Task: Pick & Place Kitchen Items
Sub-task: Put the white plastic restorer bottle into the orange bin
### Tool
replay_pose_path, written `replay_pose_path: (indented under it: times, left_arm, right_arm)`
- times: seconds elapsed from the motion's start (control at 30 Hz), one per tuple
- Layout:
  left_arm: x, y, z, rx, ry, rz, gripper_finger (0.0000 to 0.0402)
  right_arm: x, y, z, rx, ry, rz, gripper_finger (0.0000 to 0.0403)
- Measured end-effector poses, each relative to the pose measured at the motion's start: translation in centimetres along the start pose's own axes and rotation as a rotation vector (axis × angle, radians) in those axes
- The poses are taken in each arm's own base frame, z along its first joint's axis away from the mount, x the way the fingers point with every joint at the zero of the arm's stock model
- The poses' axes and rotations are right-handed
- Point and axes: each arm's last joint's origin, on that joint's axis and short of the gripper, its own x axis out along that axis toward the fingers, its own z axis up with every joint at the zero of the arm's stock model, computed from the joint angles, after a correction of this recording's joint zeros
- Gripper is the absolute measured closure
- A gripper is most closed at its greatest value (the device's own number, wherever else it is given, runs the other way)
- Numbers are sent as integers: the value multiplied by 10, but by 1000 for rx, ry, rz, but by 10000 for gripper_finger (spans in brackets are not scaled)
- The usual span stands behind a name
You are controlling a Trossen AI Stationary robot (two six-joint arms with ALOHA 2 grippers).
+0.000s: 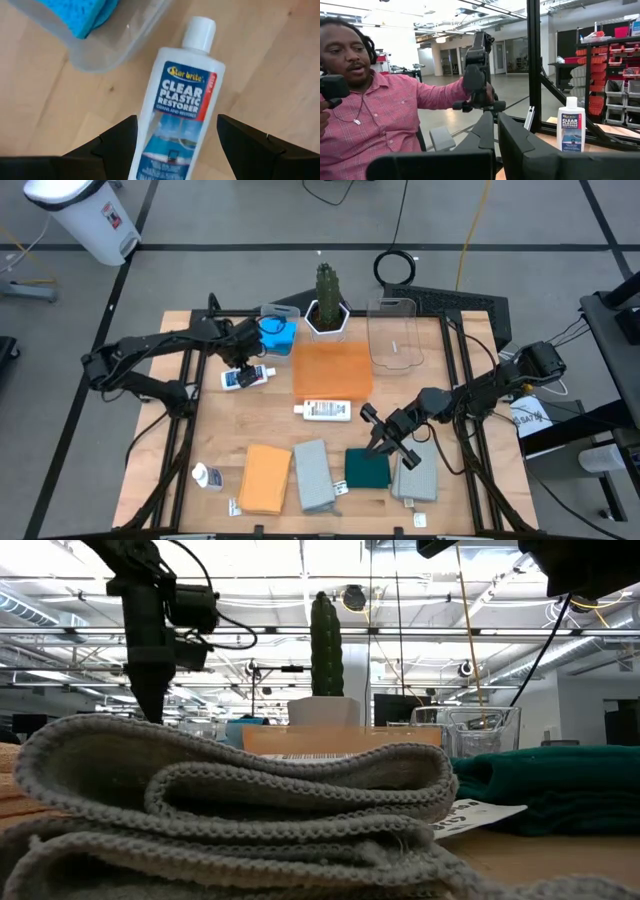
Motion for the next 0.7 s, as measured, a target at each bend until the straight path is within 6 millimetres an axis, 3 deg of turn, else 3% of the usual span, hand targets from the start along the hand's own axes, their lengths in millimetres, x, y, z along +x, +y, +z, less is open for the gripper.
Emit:
replay_pose_path:
  times: [0.13, 0.33, 0.7]
  left_arm:
    - [20, -1, -6, 25, 56, -22, 126]
    - [40, -6, -10, 79, -5, -29, 126]
    - [42, -32, -19, 177, 65, -159, 126]
  right_arm:
    - [0, 0, 0, -1, 0, 0, 403]
    - [0, 0, 0, -9, 0, 0, 403]
    - [0, 0, 0, -25, -1, -1, 403]
